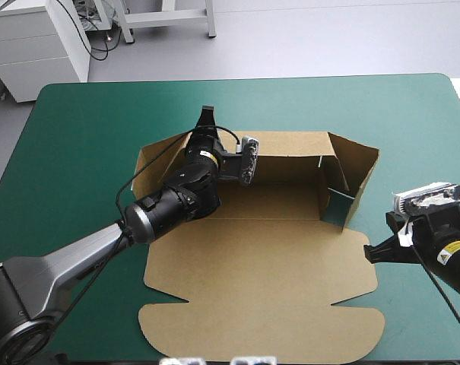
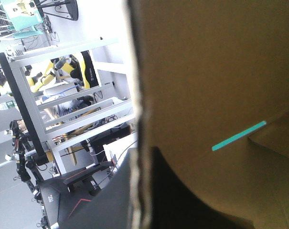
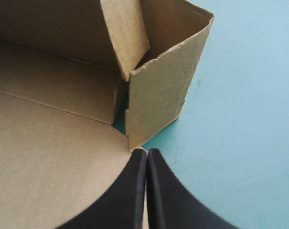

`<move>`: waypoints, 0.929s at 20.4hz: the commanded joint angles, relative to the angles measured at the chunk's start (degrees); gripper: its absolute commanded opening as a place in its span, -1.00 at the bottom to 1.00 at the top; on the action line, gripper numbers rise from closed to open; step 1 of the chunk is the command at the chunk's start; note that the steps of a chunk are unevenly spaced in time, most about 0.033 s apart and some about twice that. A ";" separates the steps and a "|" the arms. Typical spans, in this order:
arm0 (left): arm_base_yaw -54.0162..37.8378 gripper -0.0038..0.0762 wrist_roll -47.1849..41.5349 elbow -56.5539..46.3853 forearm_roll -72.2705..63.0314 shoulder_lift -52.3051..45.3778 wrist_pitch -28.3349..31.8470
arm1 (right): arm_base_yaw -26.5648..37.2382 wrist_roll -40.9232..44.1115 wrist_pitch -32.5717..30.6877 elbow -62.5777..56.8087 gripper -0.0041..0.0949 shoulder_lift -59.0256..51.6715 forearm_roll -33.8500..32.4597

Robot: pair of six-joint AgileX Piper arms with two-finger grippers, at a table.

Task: Fold the box

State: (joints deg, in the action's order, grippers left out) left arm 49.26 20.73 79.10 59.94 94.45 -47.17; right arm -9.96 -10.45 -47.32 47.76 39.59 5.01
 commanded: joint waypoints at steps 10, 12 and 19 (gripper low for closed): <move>0.24 -0.92 -3.85 0.60 1.59 -2.28 0.14 | 0.06 0.35 6.90 4.42 -0.95 -0.30 0.41; 0.24 -0.92 -3.94 0.60 0.83 -2.28 0.14 | 0.06 0.11 6.56 9.59 -0.95 1.05 0.24; 0.24 -0.92 -3.94 0.60 0.55 -2.28 -0.32 | 0.06 1.56 -0.07 32.70 -0.95 15.19 -2.57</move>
State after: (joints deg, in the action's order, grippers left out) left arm 49.26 17.32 78.47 60.12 94.45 -46.76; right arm -9.96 -9.77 -49.32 72.25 49.86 3.85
